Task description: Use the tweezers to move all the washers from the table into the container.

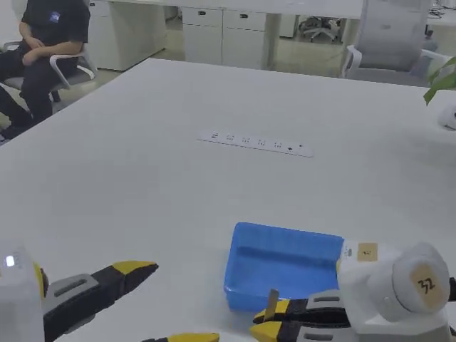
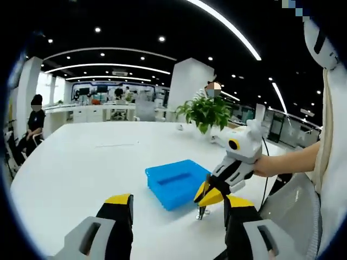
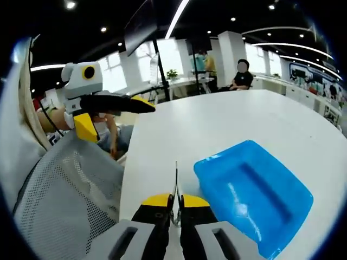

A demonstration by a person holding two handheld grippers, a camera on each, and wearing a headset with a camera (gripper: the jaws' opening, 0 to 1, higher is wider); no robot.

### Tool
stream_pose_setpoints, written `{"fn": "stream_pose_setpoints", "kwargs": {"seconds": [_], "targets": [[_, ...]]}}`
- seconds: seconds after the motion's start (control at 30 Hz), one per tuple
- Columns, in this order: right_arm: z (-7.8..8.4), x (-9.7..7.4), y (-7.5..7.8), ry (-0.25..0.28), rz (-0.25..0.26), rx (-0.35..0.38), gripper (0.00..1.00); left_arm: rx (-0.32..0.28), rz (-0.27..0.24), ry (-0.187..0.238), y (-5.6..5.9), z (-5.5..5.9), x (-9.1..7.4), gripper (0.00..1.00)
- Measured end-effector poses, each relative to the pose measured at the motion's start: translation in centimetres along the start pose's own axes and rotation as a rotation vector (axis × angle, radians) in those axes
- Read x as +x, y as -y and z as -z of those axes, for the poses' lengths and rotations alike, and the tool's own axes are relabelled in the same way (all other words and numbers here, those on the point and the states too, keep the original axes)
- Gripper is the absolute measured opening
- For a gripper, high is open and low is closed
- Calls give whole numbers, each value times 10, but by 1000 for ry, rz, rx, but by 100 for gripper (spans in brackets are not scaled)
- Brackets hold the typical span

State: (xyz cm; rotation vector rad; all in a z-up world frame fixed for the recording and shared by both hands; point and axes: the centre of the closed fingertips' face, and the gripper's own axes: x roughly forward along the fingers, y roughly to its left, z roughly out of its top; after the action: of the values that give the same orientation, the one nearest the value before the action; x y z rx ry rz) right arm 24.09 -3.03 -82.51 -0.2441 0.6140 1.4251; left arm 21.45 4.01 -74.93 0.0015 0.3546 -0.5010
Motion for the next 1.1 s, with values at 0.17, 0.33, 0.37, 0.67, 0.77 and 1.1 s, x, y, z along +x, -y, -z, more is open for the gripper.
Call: {"fn": "stream_pose_setpoints", "kwargs": {"seconds": [0.17,0.33,0.37,0.67,0.77,1.1], "targets": [[0,-2,1,82,-15,179,2,83,-98,-13,-7,4,6,81],[-10,-15,5,170,-21,276,2,62,-122,29,-11,-1,7,86],[-13,-20,6,185,-26,290,2,30,-120,46,-12,-2,6,87],[-41,-54,18,281,12,312,2,-8,-106,64,-13,-3,7,92],[-48,-62,25,309,24,325,2,-3,-94,61,-10,-2,8,92],[-44,-85,85,295,265,294,2,40,-97,50,-8,0,7,89]]}}
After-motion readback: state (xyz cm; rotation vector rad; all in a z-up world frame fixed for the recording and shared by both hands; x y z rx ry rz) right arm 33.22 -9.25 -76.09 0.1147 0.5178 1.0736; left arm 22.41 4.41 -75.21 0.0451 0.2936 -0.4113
